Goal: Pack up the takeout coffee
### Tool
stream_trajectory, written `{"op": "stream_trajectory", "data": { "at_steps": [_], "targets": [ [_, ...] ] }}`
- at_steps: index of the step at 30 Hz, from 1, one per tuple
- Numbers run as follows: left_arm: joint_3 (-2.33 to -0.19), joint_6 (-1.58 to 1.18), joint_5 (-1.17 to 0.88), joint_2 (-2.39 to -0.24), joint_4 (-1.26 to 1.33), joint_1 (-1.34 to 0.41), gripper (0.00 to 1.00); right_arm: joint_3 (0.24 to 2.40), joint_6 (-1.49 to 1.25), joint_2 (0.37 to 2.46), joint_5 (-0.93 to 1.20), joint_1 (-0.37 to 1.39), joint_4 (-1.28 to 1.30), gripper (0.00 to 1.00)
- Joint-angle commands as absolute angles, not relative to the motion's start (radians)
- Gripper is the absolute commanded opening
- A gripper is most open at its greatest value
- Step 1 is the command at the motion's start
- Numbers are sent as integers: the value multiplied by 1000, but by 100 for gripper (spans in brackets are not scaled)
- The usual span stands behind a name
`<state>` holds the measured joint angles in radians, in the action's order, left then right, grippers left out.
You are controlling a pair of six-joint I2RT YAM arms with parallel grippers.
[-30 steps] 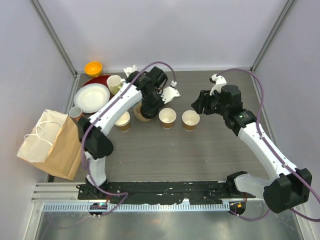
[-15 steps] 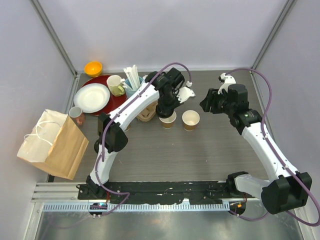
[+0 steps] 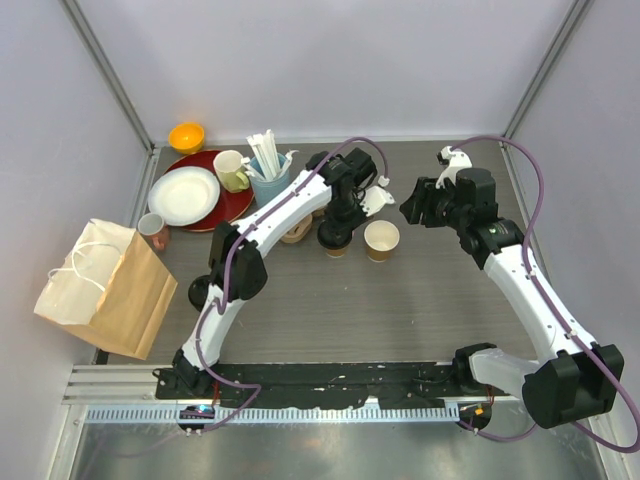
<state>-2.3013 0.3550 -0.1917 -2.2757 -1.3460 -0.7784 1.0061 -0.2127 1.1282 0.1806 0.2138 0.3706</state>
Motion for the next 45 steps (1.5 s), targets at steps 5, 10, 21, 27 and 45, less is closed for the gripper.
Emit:
{"op": "stream_trajectory", "data": {
  "at_steps": [5,10,21,27,45],
  "targets": [
    [-2361,348,-209,-2287,-1367,-785,0,1045,-206,1114,196,212,350,57],
    [-2370,353,-195,-2299,-1355,-785,0,1046,-203,1117,201,212,350,57],
    [-2372,367,-189,-2321,-1362,-785,0,1045,-204,1118,225,212,334,57],
    [-2390,365,-207,-2332,-1367,-785,0,1039,-201,1111,221,213,336,57],
    [-2399,387,-224,-2275,-1362,-787,34,1039,-201,1114,245,213,333,57]
  ]
}}
